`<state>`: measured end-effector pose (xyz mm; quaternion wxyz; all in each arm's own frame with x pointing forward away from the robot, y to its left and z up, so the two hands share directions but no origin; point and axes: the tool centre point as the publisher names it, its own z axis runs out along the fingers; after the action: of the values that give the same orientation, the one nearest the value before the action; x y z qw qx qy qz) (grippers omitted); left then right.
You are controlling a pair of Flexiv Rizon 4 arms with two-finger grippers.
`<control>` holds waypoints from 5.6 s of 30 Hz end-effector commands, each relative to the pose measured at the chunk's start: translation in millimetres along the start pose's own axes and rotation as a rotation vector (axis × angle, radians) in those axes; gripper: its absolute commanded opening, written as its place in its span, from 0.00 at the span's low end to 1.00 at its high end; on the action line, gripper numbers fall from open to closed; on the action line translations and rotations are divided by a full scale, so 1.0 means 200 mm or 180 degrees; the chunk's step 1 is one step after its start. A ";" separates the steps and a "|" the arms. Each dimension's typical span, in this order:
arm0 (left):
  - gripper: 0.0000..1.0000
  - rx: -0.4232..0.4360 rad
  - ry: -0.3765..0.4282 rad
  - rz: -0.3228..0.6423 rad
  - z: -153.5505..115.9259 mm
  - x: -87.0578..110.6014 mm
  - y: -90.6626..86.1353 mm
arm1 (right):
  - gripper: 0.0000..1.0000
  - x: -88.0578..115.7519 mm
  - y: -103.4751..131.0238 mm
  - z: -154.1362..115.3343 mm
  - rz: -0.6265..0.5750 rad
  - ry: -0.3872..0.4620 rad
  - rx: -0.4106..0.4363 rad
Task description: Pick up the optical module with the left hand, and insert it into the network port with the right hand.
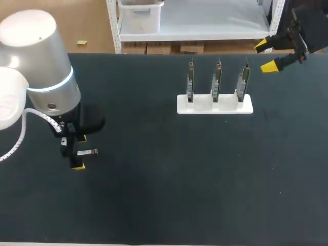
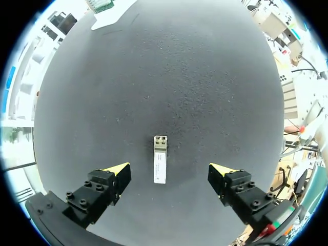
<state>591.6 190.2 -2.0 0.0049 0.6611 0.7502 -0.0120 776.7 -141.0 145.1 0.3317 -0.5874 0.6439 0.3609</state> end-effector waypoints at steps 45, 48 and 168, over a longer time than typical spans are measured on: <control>0.00 0.0113 0.0293 0.0109 0.11 0.03 -0.01 | 1.00 0.00 0.01 0.00 -0.0003 0.0001 0.0018; 0.00 0.0111 0.0297 0.0128 0.11 0.03 0.00 | 1.00 0.00 0.01 0.00 -0.0003 0.0001 0.0018; 0.00 0.0329 -0.4633 0.0274 -0.84 -2.42 0.64 | 1.00 0.00 0.01 0.00 -0.0003 0.0001 0.0018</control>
<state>784.2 -268.8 177.1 0.4700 0.5158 0.5274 -0.4847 776.7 -141.0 145.1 0.3318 -0.5874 0.6439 0.3608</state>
